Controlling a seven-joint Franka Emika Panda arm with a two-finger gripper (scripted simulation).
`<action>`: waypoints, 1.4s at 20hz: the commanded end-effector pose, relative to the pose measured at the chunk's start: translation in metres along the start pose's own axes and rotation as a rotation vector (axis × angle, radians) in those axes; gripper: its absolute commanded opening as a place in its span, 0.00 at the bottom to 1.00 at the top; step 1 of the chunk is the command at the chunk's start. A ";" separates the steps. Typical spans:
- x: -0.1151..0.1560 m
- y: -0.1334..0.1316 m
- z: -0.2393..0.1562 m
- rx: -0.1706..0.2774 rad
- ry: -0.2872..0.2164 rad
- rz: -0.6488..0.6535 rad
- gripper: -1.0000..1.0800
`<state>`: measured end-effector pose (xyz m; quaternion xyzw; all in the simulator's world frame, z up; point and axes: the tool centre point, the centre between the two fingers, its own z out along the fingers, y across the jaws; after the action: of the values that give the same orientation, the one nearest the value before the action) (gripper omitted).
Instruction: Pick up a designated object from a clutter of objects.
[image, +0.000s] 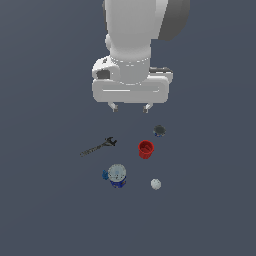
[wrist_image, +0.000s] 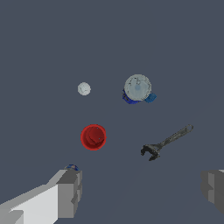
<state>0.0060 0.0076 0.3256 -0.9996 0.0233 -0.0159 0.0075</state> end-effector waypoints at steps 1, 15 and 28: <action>0.000 0.000 0.000 0.000 0.000 0.000 0.96; 0.011 -0.012 -0.021 0.005 0.056 -0.012 0.96; 0.015 -0.031 0.061 -0.011 0.028 -0.163 0.96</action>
<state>0.0239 0.0348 0.2806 -0.9985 -0.0442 -0.0332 0.0014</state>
